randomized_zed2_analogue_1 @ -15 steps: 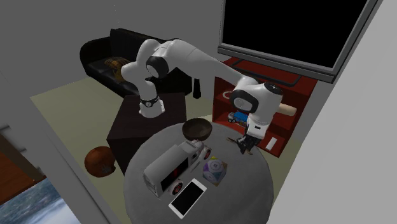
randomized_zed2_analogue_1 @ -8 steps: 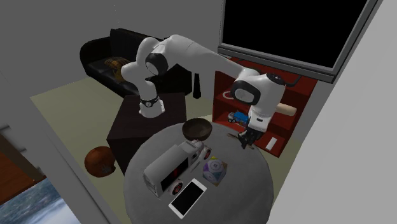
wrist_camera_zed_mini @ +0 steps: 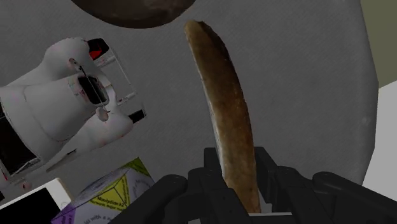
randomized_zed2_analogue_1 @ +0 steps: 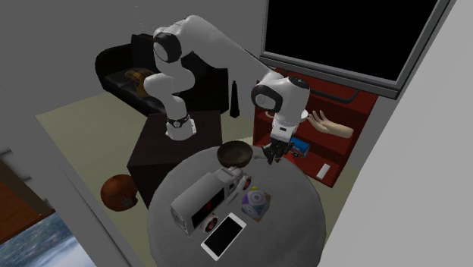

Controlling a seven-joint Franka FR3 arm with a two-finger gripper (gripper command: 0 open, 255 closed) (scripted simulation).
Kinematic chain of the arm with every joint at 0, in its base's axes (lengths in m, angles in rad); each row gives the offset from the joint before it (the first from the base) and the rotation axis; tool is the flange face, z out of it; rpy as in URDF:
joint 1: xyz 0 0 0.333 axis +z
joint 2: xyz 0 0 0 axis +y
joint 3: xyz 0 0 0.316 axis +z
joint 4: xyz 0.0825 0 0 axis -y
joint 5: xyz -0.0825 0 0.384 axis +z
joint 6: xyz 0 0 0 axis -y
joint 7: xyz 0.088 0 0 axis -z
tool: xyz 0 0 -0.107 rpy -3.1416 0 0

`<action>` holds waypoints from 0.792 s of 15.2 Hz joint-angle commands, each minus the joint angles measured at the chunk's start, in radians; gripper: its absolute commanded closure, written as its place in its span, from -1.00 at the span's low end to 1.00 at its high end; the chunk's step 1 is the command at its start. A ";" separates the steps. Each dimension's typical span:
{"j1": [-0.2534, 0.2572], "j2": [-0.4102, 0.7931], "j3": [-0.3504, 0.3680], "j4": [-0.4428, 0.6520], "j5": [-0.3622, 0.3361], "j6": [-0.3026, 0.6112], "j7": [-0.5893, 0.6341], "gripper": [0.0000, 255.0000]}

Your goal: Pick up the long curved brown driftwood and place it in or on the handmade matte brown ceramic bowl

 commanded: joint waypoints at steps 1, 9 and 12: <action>-0.031 -0.079 0.014 -0.116 0.025 0.044 -0.006 1.00; -0.122 -0.412 0.057 -0.531 0.187 0.176 -0.099 1.00; -0.126 -0.543 0.056 -0.666 0.267 0.203 -0.156 1.00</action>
